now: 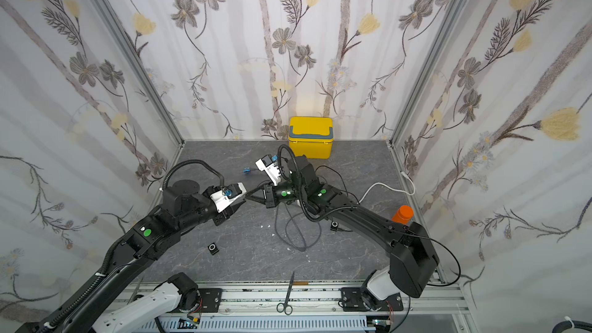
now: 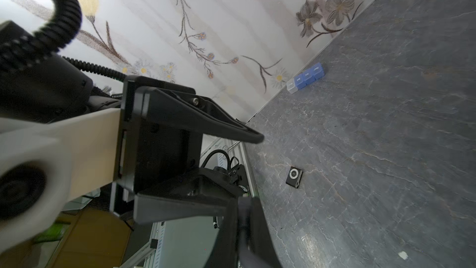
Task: Charge mp3
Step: Pick up the charging cable from the center of the board.
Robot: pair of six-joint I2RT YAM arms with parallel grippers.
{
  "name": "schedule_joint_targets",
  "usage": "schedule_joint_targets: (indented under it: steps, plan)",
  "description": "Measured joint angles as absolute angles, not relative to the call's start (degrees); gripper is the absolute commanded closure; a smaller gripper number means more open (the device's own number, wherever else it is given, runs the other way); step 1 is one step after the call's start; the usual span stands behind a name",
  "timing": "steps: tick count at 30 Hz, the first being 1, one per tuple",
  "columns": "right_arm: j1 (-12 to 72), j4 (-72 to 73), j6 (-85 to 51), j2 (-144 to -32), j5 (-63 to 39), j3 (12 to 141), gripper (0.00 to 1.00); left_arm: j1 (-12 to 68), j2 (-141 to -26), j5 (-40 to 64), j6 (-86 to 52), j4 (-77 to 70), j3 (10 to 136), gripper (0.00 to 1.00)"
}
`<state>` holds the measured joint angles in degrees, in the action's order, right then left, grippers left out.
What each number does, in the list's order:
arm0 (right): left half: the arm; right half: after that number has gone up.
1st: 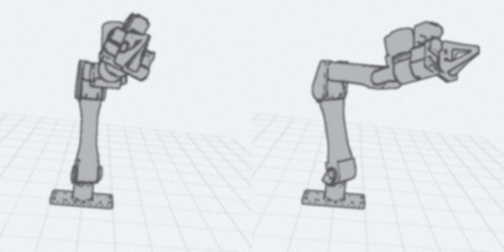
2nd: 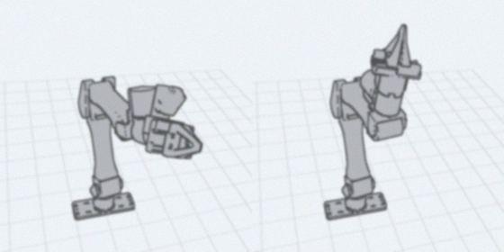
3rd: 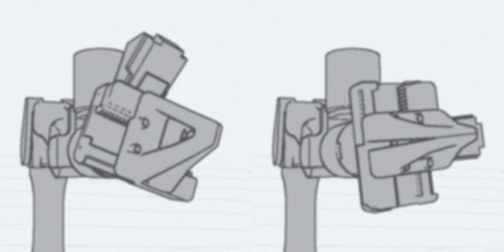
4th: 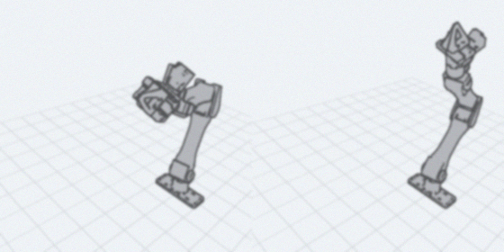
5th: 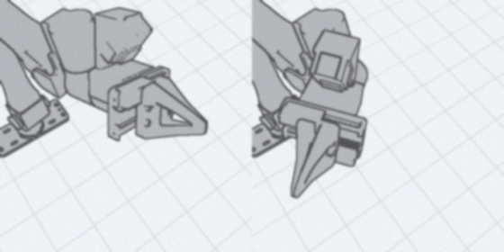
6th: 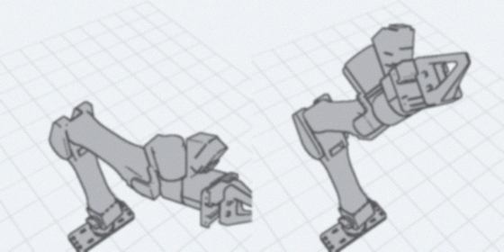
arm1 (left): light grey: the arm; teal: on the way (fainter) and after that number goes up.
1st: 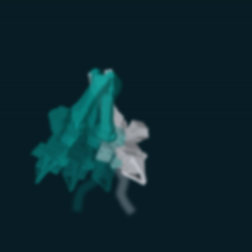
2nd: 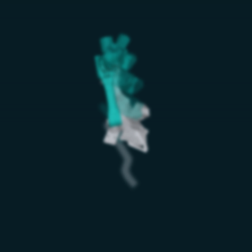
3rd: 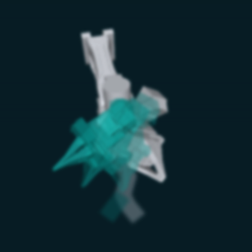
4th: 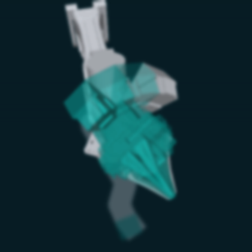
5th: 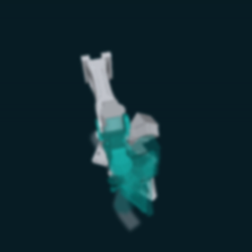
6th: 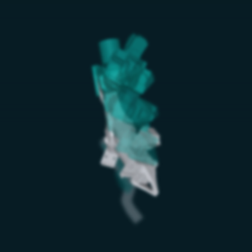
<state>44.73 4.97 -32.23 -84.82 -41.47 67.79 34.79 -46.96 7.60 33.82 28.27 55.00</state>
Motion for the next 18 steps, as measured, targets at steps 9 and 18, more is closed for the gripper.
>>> schedule_joint_targets:
  steps: [9, 18]
  plan:
    - [37.8, 2.3, -29.8, -84.8, -34.7, 67.4, 1.00, 34.8, -46.8, 0.4, 9.8, 30.8, 53.2, 0.53]
    - [34.3, 1.0, -27.5, -84.1, -31.1, 61.0, 1.00, 35.2, -55.7, -7.9, -26.2, 39.8, 54.3, 0.56]
